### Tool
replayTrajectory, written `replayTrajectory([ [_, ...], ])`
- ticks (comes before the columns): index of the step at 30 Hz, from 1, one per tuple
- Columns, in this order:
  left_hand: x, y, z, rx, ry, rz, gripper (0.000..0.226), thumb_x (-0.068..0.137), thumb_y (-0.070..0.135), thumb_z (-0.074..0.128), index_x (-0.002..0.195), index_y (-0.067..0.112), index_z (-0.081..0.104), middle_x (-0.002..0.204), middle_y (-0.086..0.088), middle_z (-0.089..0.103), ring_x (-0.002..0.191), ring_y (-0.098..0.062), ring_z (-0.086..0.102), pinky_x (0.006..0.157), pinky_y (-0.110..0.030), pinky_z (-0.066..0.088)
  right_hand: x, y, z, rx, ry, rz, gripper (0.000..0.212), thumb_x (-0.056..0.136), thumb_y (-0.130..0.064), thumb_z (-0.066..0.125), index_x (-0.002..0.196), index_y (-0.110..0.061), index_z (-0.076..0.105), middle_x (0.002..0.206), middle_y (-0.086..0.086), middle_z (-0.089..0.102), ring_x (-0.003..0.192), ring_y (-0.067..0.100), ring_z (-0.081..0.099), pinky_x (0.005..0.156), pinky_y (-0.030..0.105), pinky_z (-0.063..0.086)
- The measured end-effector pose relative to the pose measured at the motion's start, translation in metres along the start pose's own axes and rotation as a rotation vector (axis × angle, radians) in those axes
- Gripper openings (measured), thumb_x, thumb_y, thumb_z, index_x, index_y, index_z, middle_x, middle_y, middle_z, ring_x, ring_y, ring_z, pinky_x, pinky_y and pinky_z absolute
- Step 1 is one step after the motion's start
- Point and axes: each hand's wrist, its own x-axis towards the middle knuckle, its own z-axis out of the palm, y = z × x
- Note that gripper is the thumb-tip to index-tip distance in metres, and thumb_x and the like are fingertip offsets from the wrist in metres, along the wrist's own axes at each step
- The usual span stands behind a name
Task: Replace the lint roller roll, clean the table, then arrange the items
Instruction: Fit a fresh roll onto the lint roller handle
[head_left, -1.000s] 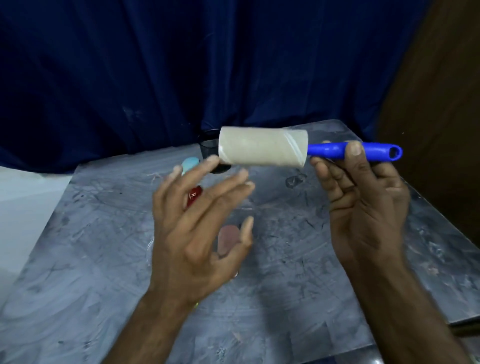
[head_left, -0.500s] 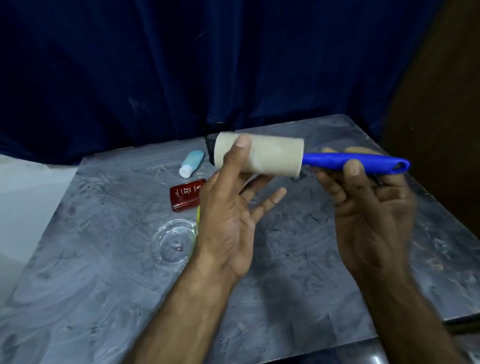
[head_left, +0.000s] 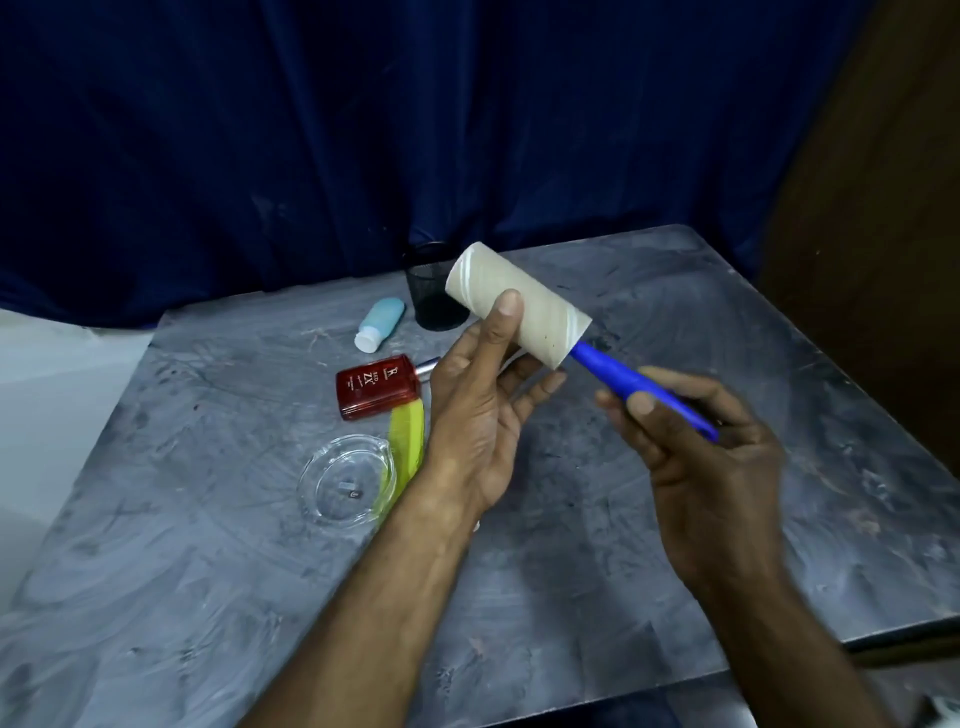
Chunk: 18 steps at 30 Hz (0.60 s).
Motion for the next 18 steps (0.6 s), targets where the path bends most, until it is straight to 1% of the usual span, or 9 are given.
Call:
replayTrajectory([
  [2, 0.007, -0.006, -0.005, 0.049, 0.046, 0.006, 0.037, 0.095, 0.041, 0.075, 0.119, 0.012, 0.076, 0.114, -0.01, 0.078, 0.1, -0.02, 0.076, 0.077, -0.03, 0.062, 0.001, 0.007, -0.008, -0.297, -0.018, -0.023, 0.022, 0.084, 0.0, 0.076, 0.104, -0.01, 0.075, 0.095, 0.014, 0.077, 0.082, 0.036, 0.076, 0.073, 0.038, 0.064],
  [4, 0.013, -0.011, -0.009, 0.137, 0.069, 0.002, 0.043, 0.096, 0.038, 0.076, 0.12, 0.003, 0.071, 0.109, -0.011, 0.078, 0.095, -0.02, 0.077, 0.075, -0.03, 0.063, 0.003, 0.013, -0.014, -0.644, -0.104, -0.055, 0.022, 0.088, -0.009, 0.077, 0.104, -0.024, 0.075, 0.09, 0.003, 0.077, 0.075, 0.025, 0.075, 0.07, 0.043, 0.063],
  [7, 0.018, -0.018, -0.015, 0.289, 0.048, 0.021, 0.04, 0.095, 0.036, 0.077, 0.117, 0.003, 0.07, 0.105, -0.011, 0.082, 0.094, -0.023, 0.079, 0.078, -0.037, 0.066, 0.007, 0.02, -0.017, -1.077, -0.207, -0.192, 0.011, 0.088, -0.032, 0.075, 0.098, -0.034, 0.07, 0.081, -0.013, 0.071, 0.072, 0.01, 0.069, 0.067, 0.027, 0.057],
  [9, 0.021, -0.02, -0.021, 0.387, 0.026, 0.041, 0.04, 0.099, 0.036, 0.072, 0.12, 0.003, 0.068, 0.105, -0.009, 0.082, 0.099, -0.024, 0.079, 0.083, -0.039, 0.066, 0.01, 0.023, -0.014, -1.216, -0.226, -0.265, 0.01, 0.089, -0.037, 0.073, 0.095, -0.034, 0.066, 0.075, -0.015, 0.067, 0.068, 0.006, 0.065, 0.061, 0.024, 0.053],
  [11, 0.024, -0.019, -0.031, 0.566, -0.011, 0.071, 0.031, 0.103, 0.036, 0.066, 0.12, 0.01, 0.07, 0.103, -0.002, 0.081, 0.099, -0.015, 0.078, 0.086, -0.037, 0.064, 0.014, 0.026, -0.012, -1.26, -0.217, -0.27, 0.01, 0.09, -0.036, 0.072, 0.094, -0.031, 0.065, 0.073, -0.014, 0.065, 0.064, 0.005, 0.062, 0.059, 0.03, 0.054],
  [12, 0.026, -0.019, -0.037, 0.71, -0.036, 0.094, 0.029, 0.104, 0.036, 0.064, 0.122, 0.015, 0.069, 0.107, 0.001, 0.08, 0.103, -0.01, 0.076, 0.092, -0.037, 0.062, 0.016, 0.027, -0.012, -1.271, -0.205, -0.265, 0.009, 0.089, -0.035, 0.072, 0.092, -0.029, 0.065, 0.072, -0.013, 0.064, 0.062, 0.006, 0.06, 0.059, 0.033, 0.054],
  [14, 0.033, -0.017, -0.051, 1.116, -0.098, 0.166, 0.042, 0.101, 0.041, 0.063, 0.139, 0.024, 0.061, 0.134, 0.005, 0.071, 0.122, -0.006, 0.065, 0.109, -0.032, 0.051, 0.023, 0.029, -0.013, -1.302, -0.182, -0.258, 0.01, 0.089, -0.03, 0.072, 0.087, -0.025, 0.064, 0.067, -0.01, 0.062, 0.059, 0.01, 0.058, 0.058, 0.038, 0.053],
  [16, 0.046, -0.012, -0.06, 1.492, -0.174, 0.241, 0.069, 0.098, 0.045, 0.063, 0.159, 0.023, 0.039, 0.162, -0.002, 0.047, 0.144, -0.014, 0.045, 0.116, -0.029, 0.035, 0.029, 0.029, -0.015, -1.355, -0.152, -0.255, 0.014, 0.087, -0.028, 0.073, 0.082, -0.021, 0.062, 0.064, -0.007, 0.06, 0.056, 0.014, 0.056, 0.056, 0.037, 0.051],
  [18, 0.066, -0.005, -0.062, 1.67, -0.226, 0.279, 0.079, 0.1, 0.04, 0.062, 0.166, 0.018, 0.025, 0.17, -0.007, 0.031, 0.154, -0.024, 0.031, 0.122, -0.036, 0.031, 0.035, 0.03, -0.018, -1.419, -0.12, -0.244, 0.018, 0.087, -0.026, 0.073, 0.079, -0.017, 0.06, 0.062, -0.003, 0.059, 0.054, 0.018, 0.055, 0.056, 0.034, 0.049],
])
